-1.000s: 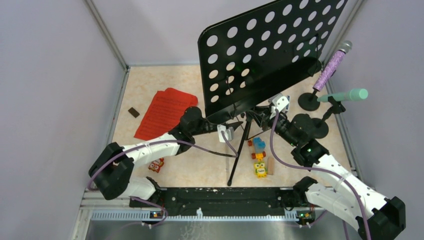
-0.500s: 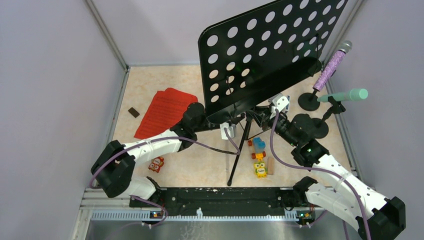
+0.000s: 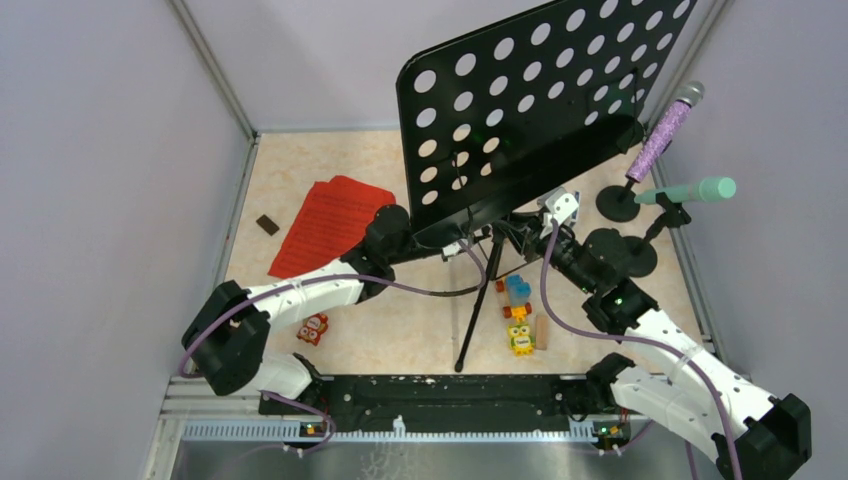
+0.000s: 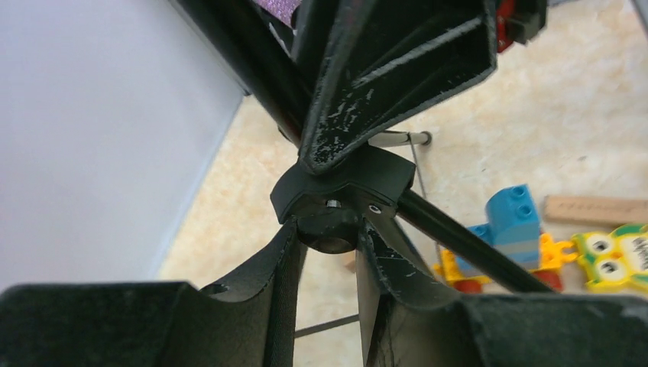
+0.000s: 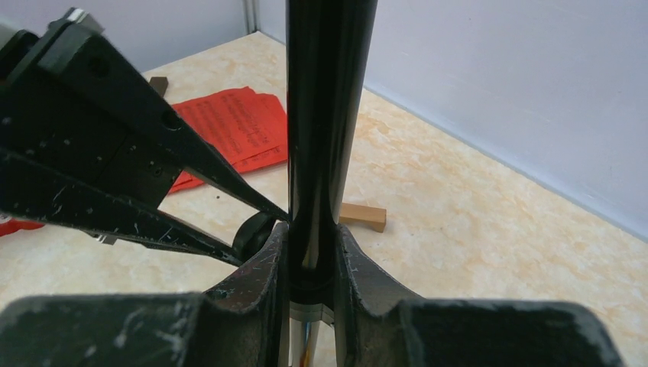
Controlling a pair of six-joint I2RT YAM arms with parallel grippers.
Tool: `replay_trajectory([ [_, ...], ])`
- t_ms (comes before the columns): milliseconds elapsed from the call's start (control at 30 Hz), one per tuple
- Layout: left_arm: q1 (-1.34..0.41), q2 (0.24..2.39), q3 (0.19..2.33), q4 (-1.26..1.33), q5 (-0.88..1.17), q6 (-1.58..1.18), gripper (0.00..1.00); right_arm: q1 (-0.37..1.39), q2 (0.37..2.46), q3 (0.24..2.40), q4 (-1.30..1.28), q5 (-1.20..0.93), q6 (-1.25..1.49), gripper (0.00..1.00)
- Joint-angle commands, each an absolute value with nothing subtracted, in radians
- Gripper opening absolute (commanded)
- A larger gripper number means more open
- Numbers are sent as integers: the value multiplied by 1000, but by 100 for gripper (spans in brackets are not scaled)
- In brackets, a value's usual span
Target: Pack up the instrument practice props
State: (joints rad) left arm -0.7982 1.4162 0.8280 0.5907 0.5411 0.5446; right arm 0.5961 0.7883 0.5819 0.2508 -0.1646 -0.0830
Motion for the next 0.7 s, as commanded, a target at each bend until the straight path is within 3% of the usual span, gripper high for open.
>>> replay_trajectory([
  [0, -805, 1443, 833, 658, 372, 145, 0, 612, 790, 555, 209, -224, -109, 0],
  [200, -806, 1460, 864, 536, 196, -297, 0, 613, 792, 554, 212, -224, -109, 0],
  [667, -800, 1395, 805, 502, 134, -1202, 0, 612, 783, 551, 207, -218, -109, 0],
])
